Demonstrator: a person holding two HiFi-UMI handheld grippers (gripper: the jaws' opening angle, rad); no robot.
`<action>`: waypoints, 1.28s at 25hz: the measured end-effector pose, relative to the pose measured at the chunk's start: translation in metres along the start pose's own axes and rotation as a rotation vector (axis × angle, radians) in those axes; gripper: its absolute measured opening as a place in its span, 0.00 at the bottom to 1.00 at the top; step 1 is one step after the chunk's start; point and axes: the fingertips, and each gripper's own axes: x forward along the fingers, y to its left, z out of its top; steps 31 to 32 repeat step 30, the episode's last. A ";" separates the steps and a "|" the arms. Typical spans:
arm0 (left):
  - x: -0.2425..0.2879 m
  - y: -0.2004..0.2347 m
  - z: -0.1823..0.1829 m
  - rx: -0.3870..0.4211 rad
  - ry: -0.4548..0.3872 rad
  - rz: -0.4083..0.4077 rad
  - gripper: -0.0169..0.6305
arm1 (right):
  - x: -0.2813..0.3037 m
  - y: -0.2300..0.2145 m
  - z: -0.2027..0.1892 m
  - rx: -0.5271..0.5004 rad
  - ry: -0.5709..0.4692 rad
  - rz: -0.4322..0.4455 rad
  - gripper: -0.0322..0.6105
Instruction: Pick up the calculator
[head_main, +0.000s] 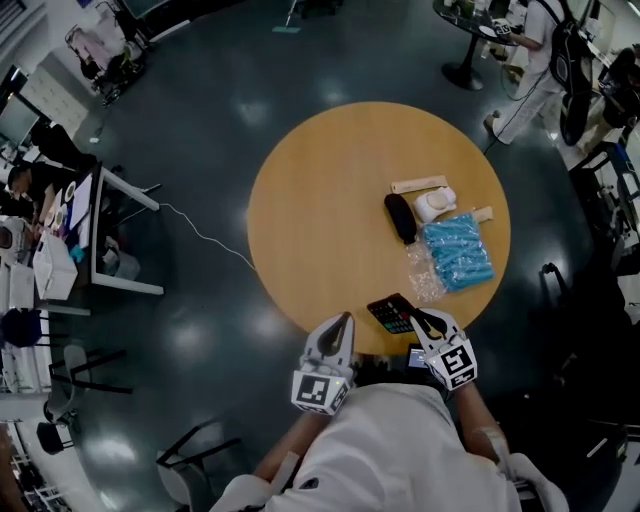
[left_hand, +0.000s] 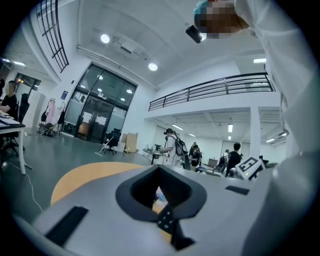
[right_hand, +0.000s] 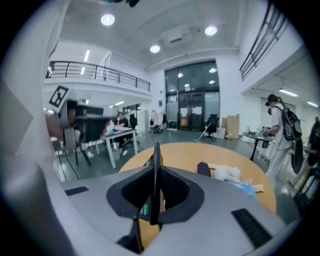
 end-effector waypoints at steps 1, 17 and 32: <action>0.002 -0.002 0.000 -0.005 -0.006 -0.003 0.04 | -0.012 0.001 0.014 0.032 -0.054 -0.030 0.13; 0.006 -0.023 0.013 0.036 -0.041 -0.082 0.04 | -0.049 -0.004 0.080 0.087 -0.251 -0.176 0.13; -0.002 -0.024 0.016 0.038 -0.051 -0.080 0.04 | -0.054 0.000 0.087 0.080 -0.283 -0.190 0.13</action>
